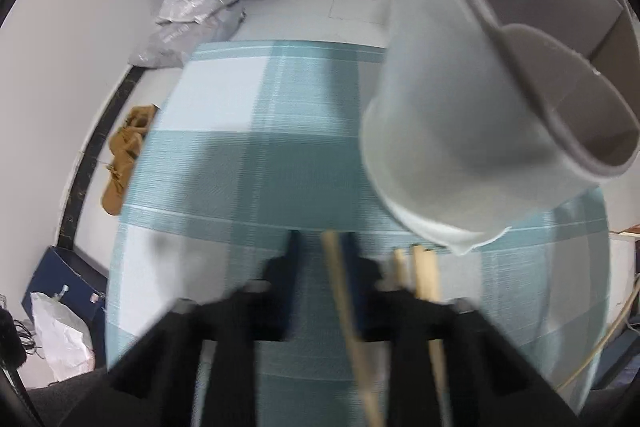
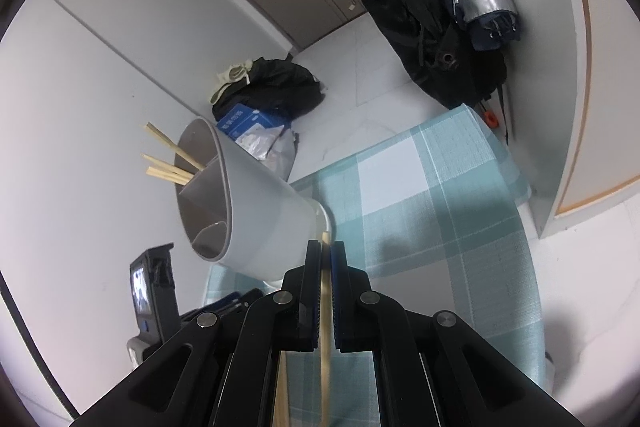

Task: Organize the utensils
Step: 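Grasp a chopstick with the left gripper while the right gripper holds its chopstick, then lift both held chopsticks up over the white utensil holder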

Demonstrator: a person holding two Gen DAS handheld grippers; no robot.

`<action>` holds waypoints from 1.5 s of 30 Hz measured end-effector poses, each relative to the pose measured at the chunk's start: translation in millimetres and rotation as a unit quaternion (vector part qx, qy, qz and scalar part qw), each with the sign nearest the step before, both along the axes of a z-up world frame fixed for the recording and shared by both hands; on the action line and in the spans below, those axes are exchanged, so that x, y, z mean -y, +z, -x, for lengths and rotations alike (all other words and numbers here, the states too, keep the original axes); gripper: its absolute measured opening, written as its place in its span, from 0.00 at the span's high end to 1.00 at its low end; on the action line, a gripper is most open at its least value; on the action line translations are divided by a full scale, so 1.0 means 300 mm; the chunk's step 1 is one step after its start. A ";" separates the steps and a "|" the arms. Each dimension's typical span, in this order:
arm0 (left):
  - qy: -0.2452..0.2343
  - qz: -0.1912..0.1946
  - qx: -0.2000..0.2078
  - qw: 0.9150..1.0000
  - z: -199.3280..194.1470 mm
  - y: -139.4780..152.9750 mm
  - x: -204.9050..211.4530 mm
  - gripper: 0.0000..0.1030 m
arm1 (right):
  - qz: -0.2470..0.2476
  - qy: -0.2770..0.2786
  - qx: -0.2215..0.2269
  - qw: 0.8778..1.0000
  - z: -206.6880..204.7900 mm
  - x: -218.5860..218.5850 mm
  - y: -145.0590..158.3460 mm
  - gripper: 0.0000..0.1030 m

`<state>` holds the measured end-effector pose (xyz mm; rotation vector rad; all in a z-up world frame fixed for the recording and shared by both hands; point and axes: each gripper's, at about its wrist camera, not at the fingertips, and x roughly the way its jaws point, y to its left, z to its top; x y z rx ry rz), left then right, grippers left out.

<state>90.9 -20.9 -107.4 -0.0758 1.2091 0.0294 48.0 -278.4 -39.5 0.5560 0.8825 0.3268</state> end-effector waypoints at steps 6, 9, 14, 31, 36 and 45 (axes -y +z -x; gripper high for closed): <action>0.032 0.030 0.003 0.999 -0.002 0.012 -0.031 0.97 | 0.008 0.002 0.012 1.000 0.008 -0.018 0.018 0.96; 0.040 0.044 0.033 0.998 0.028 0.058 -0.053 0.97 | 0.009 0.010 0.024 1.000 0.023 -0.041 0.030 0.96; 0.030 0.095 0.076 0.992 0.078 0.157 -0.074 0.97 | 0.023 0.034 0.068 0.997 0.073 -0.102 0.084 0.96; -0.032 0.108 0.225 0.968 0.253 0.378 -0.064 0.97 | 0.114 0.081 0.178 0.974 0.243 -0.272 0.170 0.97; -0.048 0.109 0.231 0.965 0.312 0.393 -0.042 0.97 | 0.113 0.080 0.184 0.973 0.282 -0.283 0.173 0.97; -0.065 0.128 0.238 0.960 0.343 0.450 -0.041 0.97 | 0.121 0.068 0.209 0.968 0.340 -0.299 0.206 0.97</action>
